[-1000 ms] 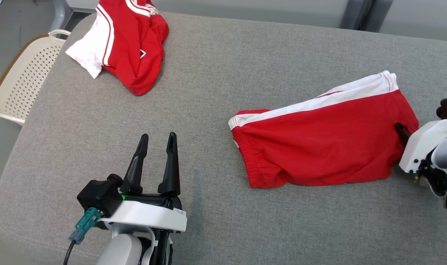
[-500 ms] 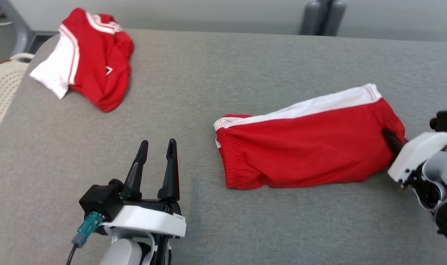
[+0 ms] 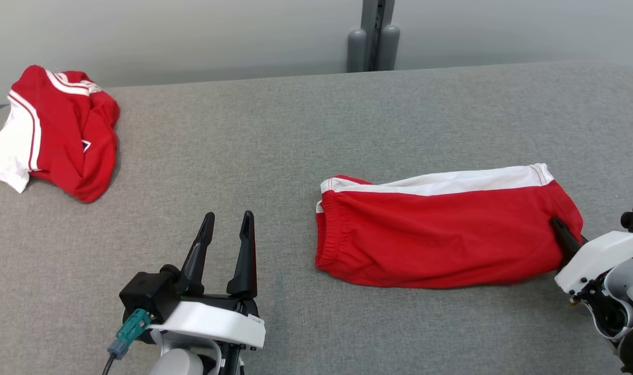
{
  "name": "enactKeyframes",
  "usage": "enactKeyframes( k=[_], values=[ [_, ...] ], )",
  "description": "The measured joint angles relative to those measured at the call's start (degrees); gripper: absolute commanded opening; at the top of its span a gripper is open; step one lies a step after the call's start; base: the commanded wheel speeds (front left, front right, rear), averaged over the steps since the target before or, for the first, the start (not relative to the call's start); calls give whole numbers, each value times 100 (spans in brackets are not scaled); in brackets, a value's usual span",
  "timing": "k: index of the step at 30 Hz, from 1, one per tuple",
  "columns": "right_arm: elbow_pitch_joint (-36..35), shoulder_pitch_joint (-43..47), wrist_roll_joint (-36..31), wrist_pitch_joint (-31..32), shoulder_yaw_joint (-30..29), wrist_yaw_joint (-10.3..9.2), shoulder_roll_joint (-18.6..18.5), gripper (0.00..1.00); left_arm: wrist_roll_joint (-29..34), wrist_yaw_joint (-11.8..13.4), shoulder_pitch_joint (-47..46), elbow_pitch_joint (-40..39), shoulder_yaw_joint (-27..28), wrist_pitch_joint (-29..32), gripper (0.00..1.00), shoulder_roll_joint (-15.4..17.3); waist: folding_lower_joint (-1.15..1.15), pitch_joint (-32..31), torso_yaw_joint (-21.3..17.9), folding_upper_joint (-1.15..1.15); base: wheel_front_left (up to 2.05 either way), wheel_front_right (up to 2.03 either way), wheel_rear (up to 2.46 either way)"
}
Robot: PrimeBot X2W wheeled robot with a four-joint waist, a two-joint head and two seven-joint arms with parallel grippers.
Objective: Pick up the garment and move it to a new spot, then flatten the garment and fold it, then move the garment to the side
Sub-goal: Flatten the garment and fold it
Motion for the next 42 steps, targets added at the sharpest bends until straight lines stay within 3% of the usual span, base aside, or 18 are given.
enactKeyframes(
  k=[15,29,42],
  values=[
    [-281,-171,41,-302,41,0,201,0,-27,-34,52,109,-71,0,100,3,0,-179,205,0,0,0,0],
    [-1083,-520,-439,-116,786,0,832,0,-154,-24,112,64,-65,0,100,1,0,-415,777,0,0,0,0],
    [-893,-460,-598,129,1348,0,1224,0,-177,-4,123,-15,-43,1,100,0,0,-375,1025,0,0,0,0]
  ],
)
